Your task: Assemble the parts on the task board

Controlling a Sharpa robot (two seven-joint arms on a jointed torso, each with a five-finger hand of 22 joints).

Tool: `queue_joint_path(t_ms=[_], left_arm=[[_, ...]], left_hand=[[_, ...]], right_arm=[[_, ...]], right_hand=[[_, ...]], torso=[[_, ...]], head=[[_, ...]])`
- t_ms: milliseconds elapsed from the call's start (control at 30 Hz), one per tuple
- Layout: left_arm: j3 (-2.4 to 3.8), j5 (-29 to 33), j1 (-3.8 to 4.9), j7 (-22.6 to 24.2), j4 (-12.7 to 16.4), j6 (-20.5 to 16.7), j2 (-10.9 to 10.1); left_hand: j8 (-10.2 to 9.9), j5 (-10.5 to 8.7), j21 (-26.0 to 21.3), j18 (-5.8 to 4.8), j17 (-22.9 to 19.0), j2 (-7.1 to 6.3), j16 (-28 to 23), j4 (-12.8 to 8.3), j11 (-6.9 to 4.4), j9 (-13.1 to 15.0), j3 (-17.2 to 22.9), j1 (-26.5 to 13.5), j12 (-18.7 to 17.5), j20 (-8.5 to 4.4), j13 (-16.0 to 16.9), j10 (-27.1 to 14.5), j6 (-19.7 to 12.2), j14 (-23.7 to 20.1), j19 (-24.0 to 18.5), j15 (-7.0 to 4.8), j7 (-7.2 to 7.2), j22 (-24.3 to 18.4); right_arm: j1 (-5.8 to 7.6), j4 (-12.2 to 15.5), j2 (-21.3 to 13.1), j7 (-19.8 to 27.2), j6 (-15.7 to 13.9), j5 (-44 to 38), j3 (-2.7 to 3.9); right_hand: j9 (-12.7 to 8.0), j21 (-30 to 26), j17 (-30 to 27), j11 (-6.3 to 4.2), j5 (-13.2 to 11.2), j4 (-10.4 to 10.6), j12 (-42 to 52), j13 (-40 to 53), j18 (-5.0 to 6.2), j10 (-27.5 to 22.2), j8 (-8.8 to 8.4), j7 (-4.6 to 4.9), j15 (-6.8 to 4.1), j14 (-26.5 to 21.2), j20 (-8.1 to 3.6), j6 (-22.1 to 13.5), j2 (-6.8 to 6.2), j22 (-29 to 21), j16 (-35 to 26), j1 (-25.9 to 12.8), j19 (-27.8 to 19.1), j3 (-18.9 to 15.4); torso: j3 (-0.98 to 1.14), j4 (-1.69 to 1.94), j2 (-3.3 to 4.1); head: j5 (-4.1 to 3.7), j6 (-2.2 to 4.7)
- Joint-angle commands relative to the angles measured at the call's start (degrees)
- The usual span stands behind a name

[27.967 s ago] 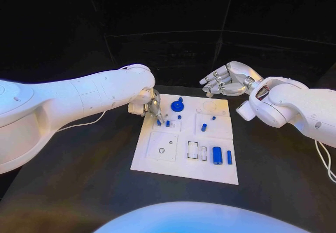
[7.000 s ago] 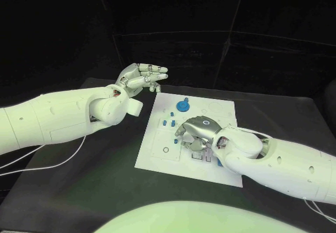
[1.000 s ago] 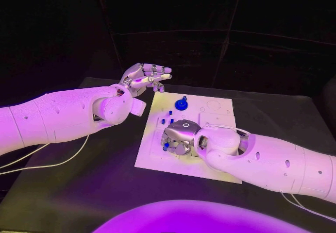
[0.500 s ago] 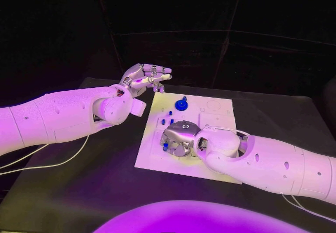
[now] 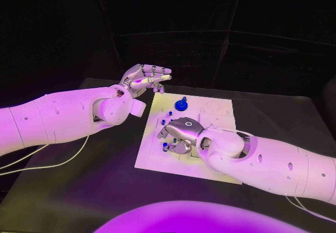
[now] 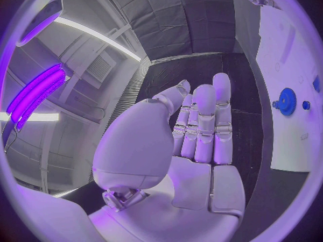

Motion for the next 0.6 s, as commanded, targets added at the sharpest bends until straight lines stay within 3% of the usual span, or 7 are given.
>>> queue_joint_path(t_ms=[33,233,300,367,433,533,600], left_arm=[[0.04,0.15,0.08,0.11,0.05,0.80,-0.07],[0.04,0.16,0.08,0.10,0.14,0.75,-0.42],[0.03,0.16,0.08,0.10,0.18,0.73,-0.55],[0.03,0.16,0.07,0.11,0.21,0.72,-0.65],[0.02,0.16,0.07,0.12,0.22,0.71,-0.70],[-0.01,0.16,0.07,0.12,0.19,0.70,-0.72],[-0.03,0.16,0.06,0.14,0.17,0.72,-0.65]], left_hand=[[0.30,0.01,-0.19,0.35,-0.05,0.33,-0.26,0.04,0.20,-0.05,-0.26,-0.15,0.25,-0.02,0.07,-0.30,0.15,-0.29,-0.31,0.10,-0.02,-0.09],[0.30,0.01,-0.19,0.35,-0.05,0.33,-0.26,0.04,0.20,-0.05,-0.26,-0.15,0.25,-0.02,0.07,-0.30,0.15,-0.29,-0.31,0.10,-0.02,-0.09],[0.30,0.01,-0.19,0.35,-0.05,0.33,-0.26,0.04,0.20,-0.05,-0.26,-0.15,0.25,-0.02,0.07,-0.30,0.15,-0.29,-0.31,0.10,-0.02,-0.09],[0.30,0.01,-0.19,0.35,-0.05,0.33,-0.26,0.04,0.20,-0.05,-0.26,-0.15,0.25,-0.02,0.07,-0.30,0.15,-0.29,-0.31,0.10,-0.02,-0.09],[0.30,0.01,-0.21,0.35,-0.15,0.33,-0.31,0.05,0.20,-0.06,-0.29,-0.17,0.28,-0.02,0.07,-0.33,0.14,-0.33,-0.31,0.10,-0.02,-0.11],[0.30,0.01,-0.22,0.35,-0.20,0.33,-0.33,0.05,0.20,-0.06,-0.31,-0.18,0.29,-0.02,0.07,-0.34,0.14,-0.36,-0.31,0.11,-0.03,-0.11],[0.30,0.01,-0.22,0.35,-0.20,0.33,-0.33,0.05,0.20,-0.06,-0.31,-0.18,0.29,-0.02,0.07,-0.34,0.14,-0.36,-0.31,0.11,-0.03,-0.11]], right_arm=[[0.05,1.76,-1.66,1.28,-4.10,0.98,0.02],[0.45,9.08,-9.79,0.87,-6.51,6.14,0.36],[0.73,11.52,-13.06,-0.36,-9.77,9.98,0.98],[0.90,13.43,-16.06,-2.51,-12.54,13.46,1.50],[1.01,14.69,-18.89,-5.44,-13.96,16.93,1.97],[1.12,15.52,-22.77,-10.05,-14.13,22.78,2.40],[1.13,15.75,-24.60,-12.29,-14.25,25.07,2.54]], right_hand=[[0.11,-0.49,-0.29,-0.13,-0.02,0.03,0.61,0.11,0.94,-0.64,-0.03,0.04,-0.03,-0.52,0.04,-0.66,-0.29,-0.18,-0.44,-0.62,-0.30,-1.13],[0.21,-1.15,-1.53,-0.42,-0.13,0.93,2.84,0.28,1.00,-0.75,0.13,-0.13,-0.29,-0.47,-0.11,-1.02,-0.42,-0.82,-1.01,-1.54,-0.25,-5.18],[0.36,-0.99,-1.52,-0.64,-0.04,1.96,4.83,0.70,0.93,1.73,0.47,-0.14,-0.41,-0.21,-0.22,-0.33,0.12,-0.65,-0.95,-2.34,0.13,-6.55],[0.72,1.76,2.39,-1.26,0.87,2.89,7.93,1.74,0.19,6.87,1.42,-0.14,-0.84,1.19,-0.49,1.43,1.04,2.26,1.50,-2.67,2.63,-6.97],[1.11,4.63,6.83,-2.46,1.75,4.19,11.00,3.12,-0.57,11.74,2.65,-1.02,-1.66,2.60,-1.04,3.28,1.00,5.26,4.33,-3.85,5.15,-8.01],[1.70,8.54,12.12,-4.66,4.97,6.63,17.20,7.33,-1.63,17.53,4.92,-3.09,-3.61,4.02,-2.95,5.72,0.39,9.31,7.93,-5.41,8.44,-11.01],[2.06,9.91,14.46,-5.35,7.71,8.25,21.42,10.69,-2.04,19.18,6.24,-3.78,-4.18,4.45,-3.62,6.89,0.21,10.80,9.48,-6.60,9.52,-12.95]], torso=[[0.02,0.01,-0.04],[-0.07,-0.09,-0.12],[-0.07,-0.17,-0.18],[-0.10,-0.25,-0.22],[-0.12,-0.39,-0.31],[-0.20,-0.66,-0.49],[-0.27,-0.73,-0.46]], head=[[-0.05,0.02],[-0.49,0.32],[-1.03,0.53],[-1.74,0.73],[-2.40,0.93],[-3.78,1.51],[-5.02,1.83]])
